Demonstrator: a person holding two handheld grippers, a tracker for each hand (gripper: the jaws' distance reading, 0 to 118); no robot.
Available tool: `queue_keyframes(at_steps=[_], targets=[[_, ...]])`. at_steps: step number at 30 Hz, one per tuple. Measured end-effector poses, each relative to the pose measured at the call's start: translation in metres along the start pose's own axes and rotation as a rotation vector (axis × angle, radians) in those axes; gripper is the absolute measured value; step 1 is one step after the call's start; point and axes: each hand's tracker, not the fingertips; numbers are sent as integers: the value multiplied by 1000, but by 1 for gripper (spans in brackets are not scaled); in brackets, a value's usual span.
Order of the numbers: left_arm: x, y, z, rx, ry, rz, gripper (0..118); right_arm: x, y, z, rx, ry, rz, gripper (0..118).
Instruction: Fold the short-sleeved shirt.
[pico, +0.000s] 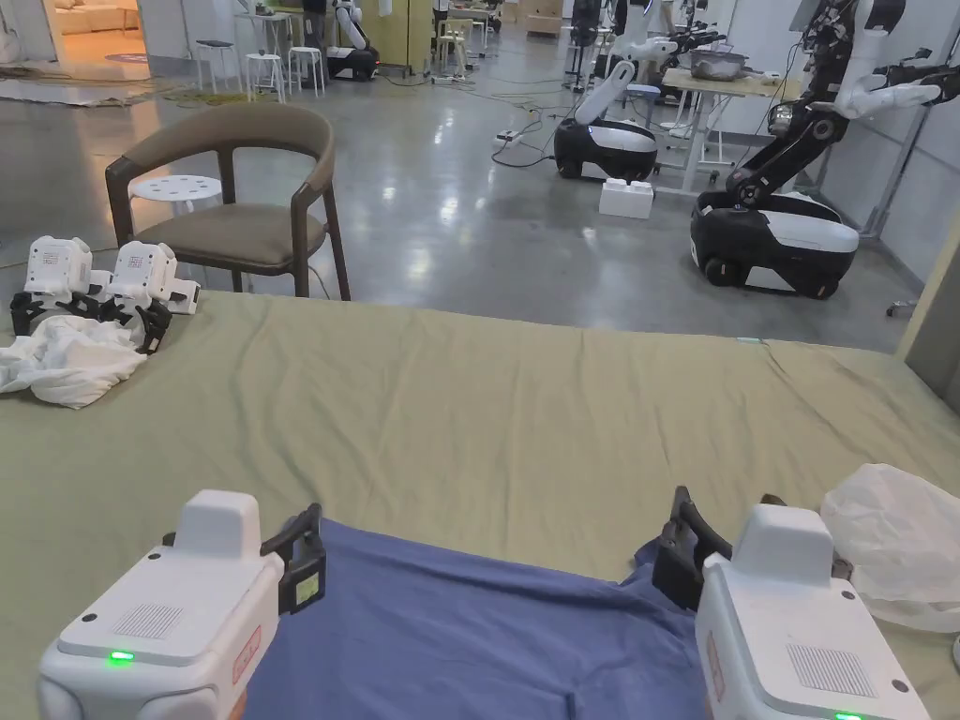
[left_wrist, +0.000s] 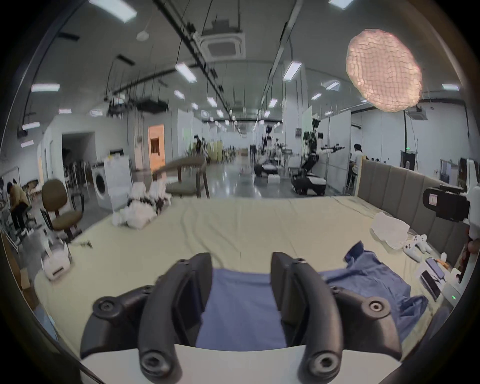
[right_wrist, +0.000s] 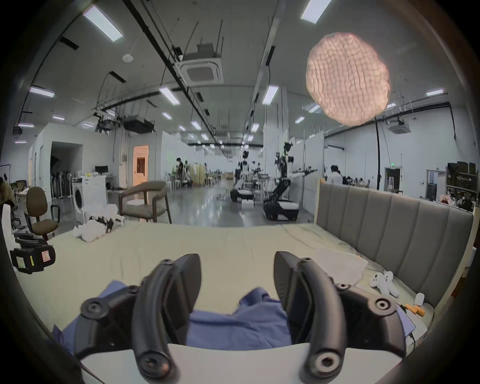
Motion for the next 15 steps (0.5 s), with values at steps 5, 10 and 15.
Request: queue_keyframes(at_steps=[5, 10, 15], targets=[[10, 12, 8, 104, 68, -62, 0, -13, 6, 0, 46, 2, -4, 6], [5, 16, 12, 146, 87, -55, 0, -16, -1, 0, 69, 4, -13, 0], [-11, 3, -16, 13, 68, -54, 0, -17, -7, -3, 49, 29, -4, 0]])
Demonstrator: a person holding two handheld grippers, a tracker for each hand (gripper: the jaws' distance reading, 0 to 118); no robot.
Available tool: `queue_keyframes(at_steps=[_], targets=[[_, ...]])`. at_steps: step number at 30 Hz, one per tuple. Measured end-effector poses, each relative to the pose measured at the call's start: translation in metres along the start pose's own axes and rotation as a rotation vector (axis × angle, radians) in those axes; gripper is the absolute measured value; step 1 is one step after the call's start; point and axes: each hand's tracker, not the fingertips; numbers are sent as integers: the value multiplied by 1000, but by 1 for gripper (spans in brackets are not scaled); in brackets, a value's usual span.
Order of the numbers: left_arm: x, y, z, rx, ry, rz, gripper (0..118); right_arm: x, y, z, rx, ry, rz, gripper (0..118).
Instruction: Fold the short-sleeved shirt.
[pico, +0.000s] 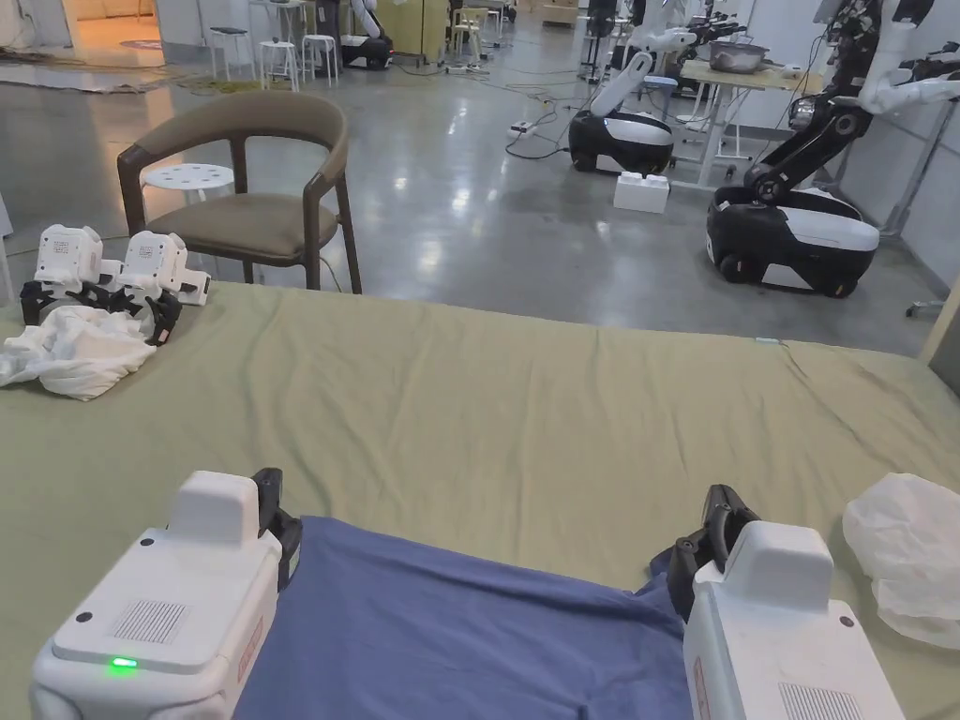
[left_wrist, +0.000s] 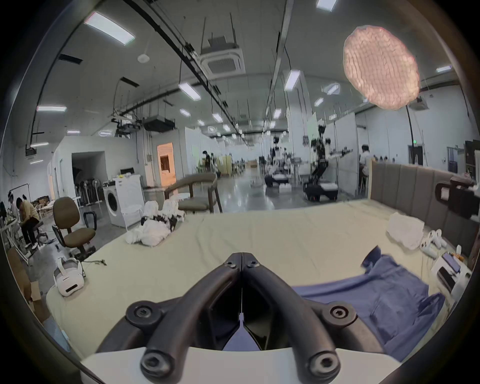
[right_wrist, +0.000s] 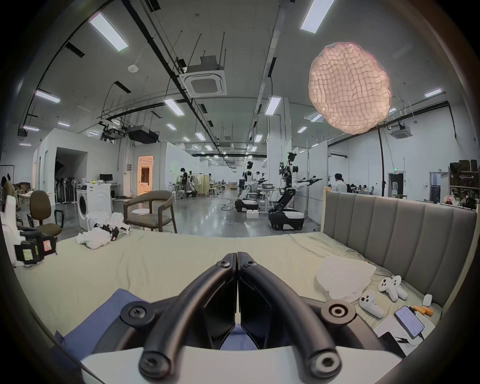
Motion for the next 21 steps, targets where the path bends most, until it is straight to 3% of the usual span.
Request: queue_keyframes(at_steps=[4, 13, 15, 17, 19, 21], targets=[[-18, -20, -50, -164, -8, -21, 0, -1, -16, -11, -63, 14, 54, 0], [-60, -57, -217, -566, -131, 82, 1, 13, -65, -46, -238, 13, 54, 0], [-64, -64, -251, -620, -152, 87, 22, 17, -74, -54, -270, 0, 71, 0], [-65, -70, -280, -650, -161, 98, 53, 21, -82, -61, -301, -7, 70, 0], [-64, -75, -305, -694, -177, 115, 57, 26, -90, -68, -329, -17, 66, 0], [-62, -84, -328, -741, -169, 100, 71, 31, -97, -71, -355, -35, 72, 0]])
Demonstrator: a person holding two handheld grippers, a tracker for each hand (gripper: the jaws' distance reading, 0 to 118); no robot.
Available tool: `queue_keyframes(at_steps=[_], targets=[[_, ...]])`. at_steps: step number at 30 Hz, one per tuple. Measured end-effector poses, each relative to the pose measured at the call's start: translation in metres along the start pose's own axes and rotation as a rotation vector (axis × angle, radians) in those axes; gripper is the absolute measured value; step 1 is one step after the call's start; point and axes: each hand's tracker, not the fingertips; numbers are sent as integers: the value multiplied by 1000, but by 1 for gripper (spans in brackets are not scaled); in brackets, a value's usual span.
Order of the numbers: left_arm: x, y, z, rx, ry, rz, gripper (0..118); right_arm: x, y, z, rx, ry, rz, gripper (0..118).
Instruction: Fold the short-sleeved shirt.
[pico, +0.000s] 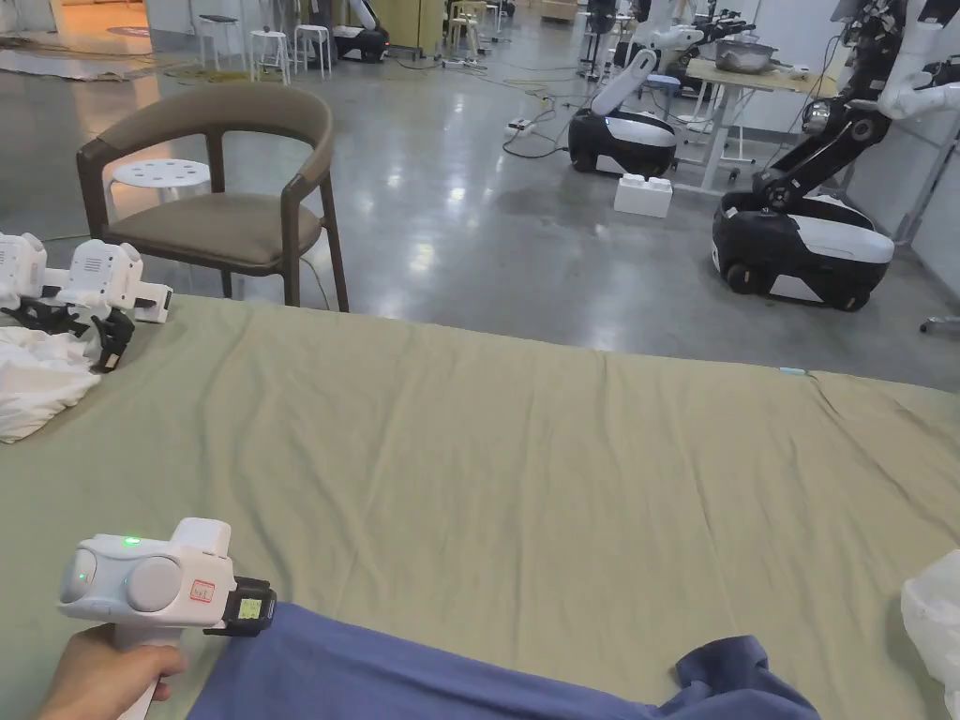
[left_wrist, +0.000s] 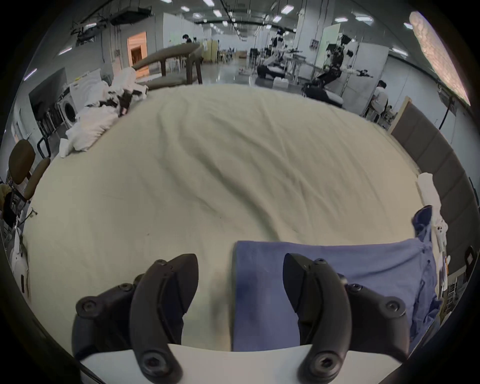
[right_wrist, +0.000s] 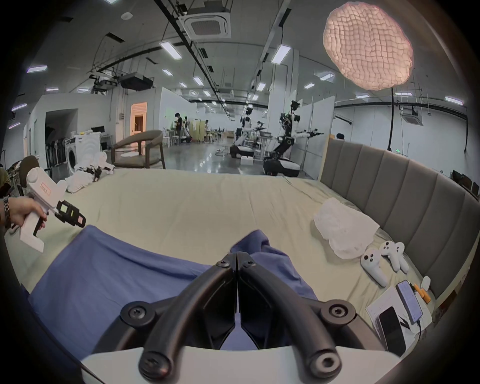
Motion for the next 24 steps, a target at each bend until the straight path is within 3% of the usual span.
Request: queue_keyframes(at_steps=[10, 11, 15, 16, 17, 20, 24], targets=[[20, -2, -35, -61, 93, -66, 68, 27, -22, -15, -98, -56, 4, 0], [23, -4, -34, -58, 98, -71, 62, 30, -24, -17, -106, -60, 5, 0], [33, -7, -29, -41, 65, -136, 19, 49, -27, -26, -167, -78, -34, 1], [34, -7, -28, -43, 56, -143, 9, 55, -28, -30, -201, -86, -46, 5], [34, -7, -28, -46, 51, -145, 0, 63, -28, -35, -232, -88, -62, 17], [40, -9, -7, -49, 33, -122, 0, 92, -25, -54, -334, -76, -96, 65], [46, -14, 29, 26, -19, -101, 0, 127, -18, -88, -395, -68, -134, 67]])
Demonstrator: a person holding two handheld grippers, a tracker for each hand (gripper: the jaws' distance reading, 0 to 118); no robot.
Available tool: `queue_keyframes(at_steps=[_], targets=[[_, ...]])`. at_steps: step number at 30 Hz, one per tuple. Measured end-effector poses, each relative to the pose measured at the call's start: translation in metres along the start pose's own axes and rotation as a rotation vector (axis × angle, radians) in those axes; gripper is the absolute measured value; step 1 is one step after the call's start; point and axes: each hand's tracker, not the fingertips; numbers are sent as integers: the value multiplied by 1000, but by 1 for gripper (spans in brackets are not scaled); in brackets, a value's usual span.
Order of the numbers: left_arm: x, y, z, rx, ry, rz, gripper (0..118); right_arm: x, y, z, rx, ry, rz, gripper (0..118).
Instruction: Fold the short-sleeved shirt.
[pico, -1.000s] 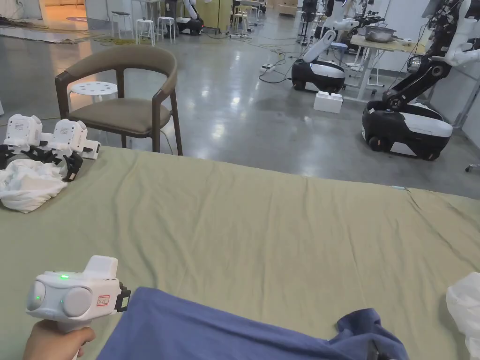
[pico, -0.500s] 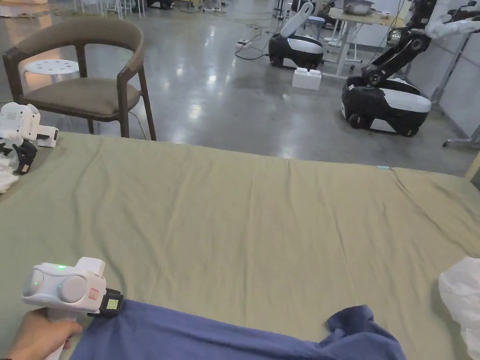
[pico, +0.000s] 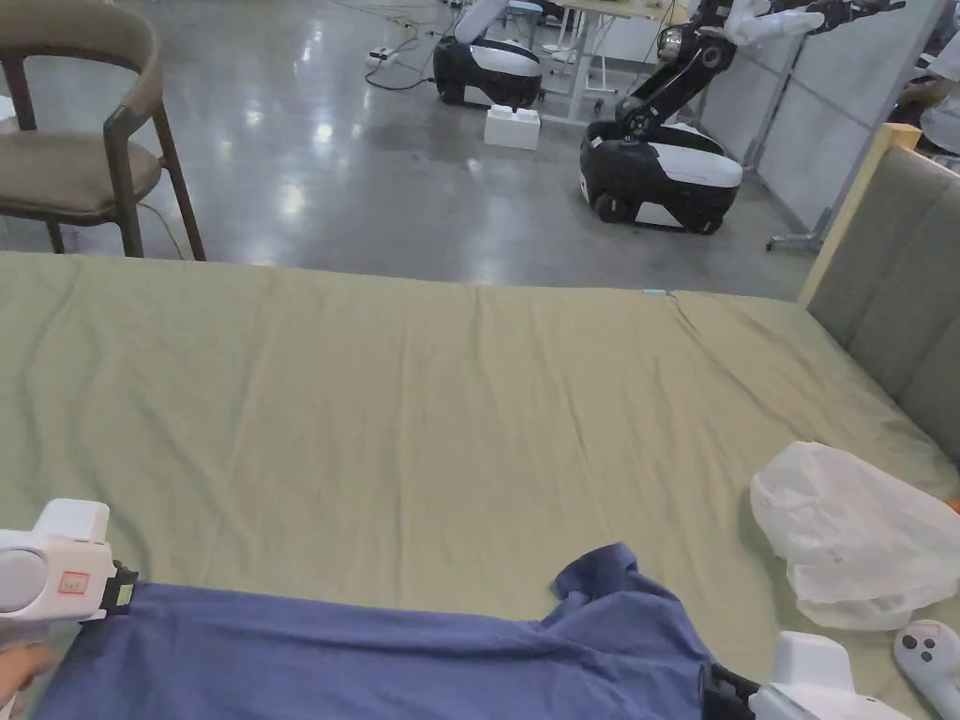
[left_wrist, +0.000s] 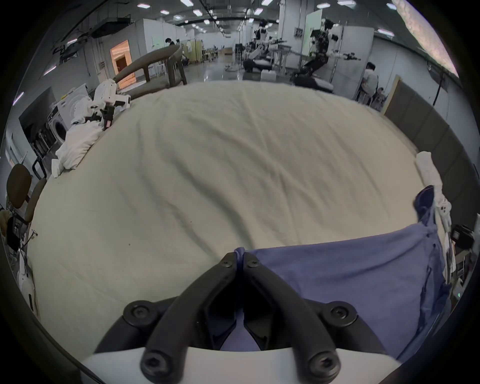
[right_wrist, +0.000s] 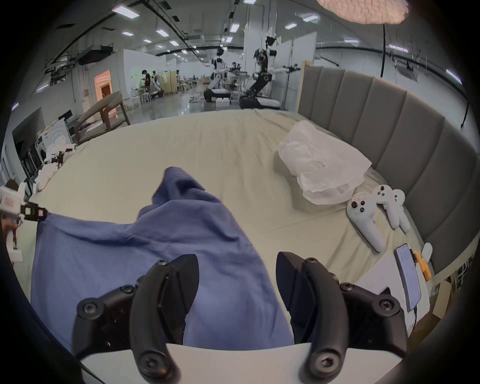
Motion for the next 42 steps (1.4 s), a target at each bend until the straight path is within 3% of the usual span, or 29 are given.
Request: queue_keyframes(at_steps=[7, 13, 16, 18, 19, 20, 21, 24, 28, 34, 42], targets=[[10, -17, 60, 104, -1, -4, 0, 21, 34, -76, -157, 81, -62, 69], [11, -32, 83, 141, 8, 2, 0, 10, 31, -113, -297, 94, -5, 66], [10, -35, 84, 133, 17, 8, 0, 1, 28, -113, -265, 53, 57, 63], [10, -36, 84, 135, 23, 11, 0, 0, 29, -113, -267, 47, 44, 45], [11, -36, 85, 135, 26, 11, 0, -1, 29, -112, -263, 42, 38, 33], [12, -37, 87, 136, 28, 12, 0, -6, 29, -108, -257, 32, 43, 12], [13, -38, 88, 139, 29, 14, 0, -9, 28, -108, -251, 32, 56, 3], [16, -38, 89, 147, 27, 19, 0, -17, 24, -108, -241, 36, 91, 3], [18, -39, 99, 172, 35, 23, 0, -9, 27, -90, -160, 47, 58, 2], [9, -36, 133, 238, 55, 35, 0, -1, 46, -20, 27, 69, 45, 2], [-2, -25, 212, 387, 70, 52, 0, -4, 81, 87, 235, 109, 112, 2]])
